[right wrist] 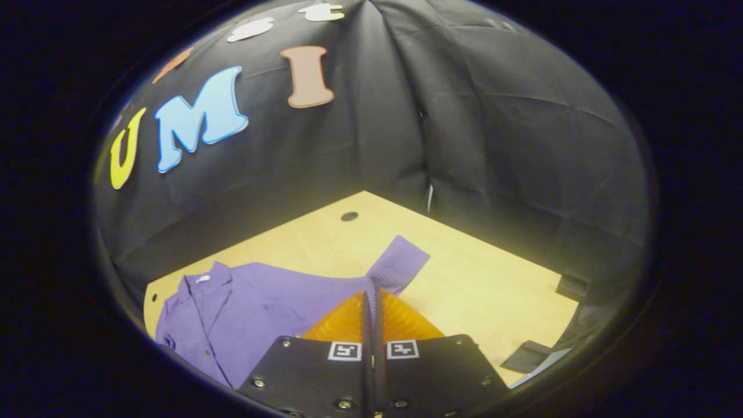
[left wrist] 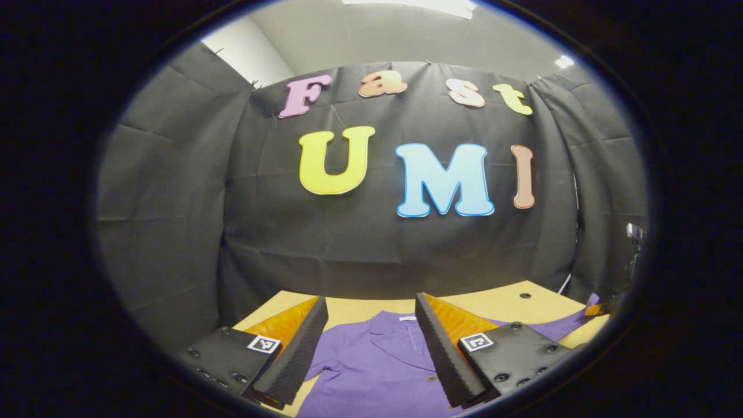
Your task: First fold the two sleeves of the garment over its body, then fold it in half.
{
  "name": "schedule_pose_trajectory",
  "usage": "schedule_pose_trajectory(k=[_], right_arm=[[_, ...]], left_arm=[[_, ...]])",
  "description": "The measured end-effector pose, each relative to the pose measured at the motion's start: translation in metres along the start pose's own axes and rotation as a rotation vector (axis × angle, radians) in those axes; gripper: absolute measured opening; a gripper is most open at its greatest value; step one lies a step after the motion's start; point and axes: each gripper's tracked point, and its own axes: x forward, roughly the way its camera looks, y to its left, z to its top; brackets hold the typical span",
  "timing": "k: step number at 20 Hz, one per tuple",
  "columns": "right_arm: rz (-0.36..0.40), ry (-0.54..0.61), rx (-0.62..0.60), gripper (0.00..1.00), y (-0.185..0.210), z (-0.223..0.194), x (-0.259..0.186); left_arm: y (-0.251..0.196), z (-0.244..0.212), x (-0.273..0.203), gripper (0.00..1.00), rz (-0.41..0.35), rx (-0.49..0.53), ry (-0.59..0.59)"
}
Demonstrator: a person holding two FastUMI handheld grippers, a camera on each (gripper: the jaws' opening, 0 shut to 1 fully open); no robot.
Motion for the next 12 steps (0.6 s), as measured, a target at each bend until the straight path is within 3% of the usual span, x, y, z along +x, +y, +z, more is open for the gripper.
schedule_pose_trajectory(k=[8,12], right_arm=[[0.186,-0.087,-0.038,0.01,0.135,0.028,-0.011],[0.303,-0.063,-0.001,0.01,0.198,0.018,-0.012]], left_arm=[[0.073,-0.025,-0.019,0.94,0.023,0.004,0.020],[0.119,-0.039,-0.036,0.95,0.099,0.004,0.035]])
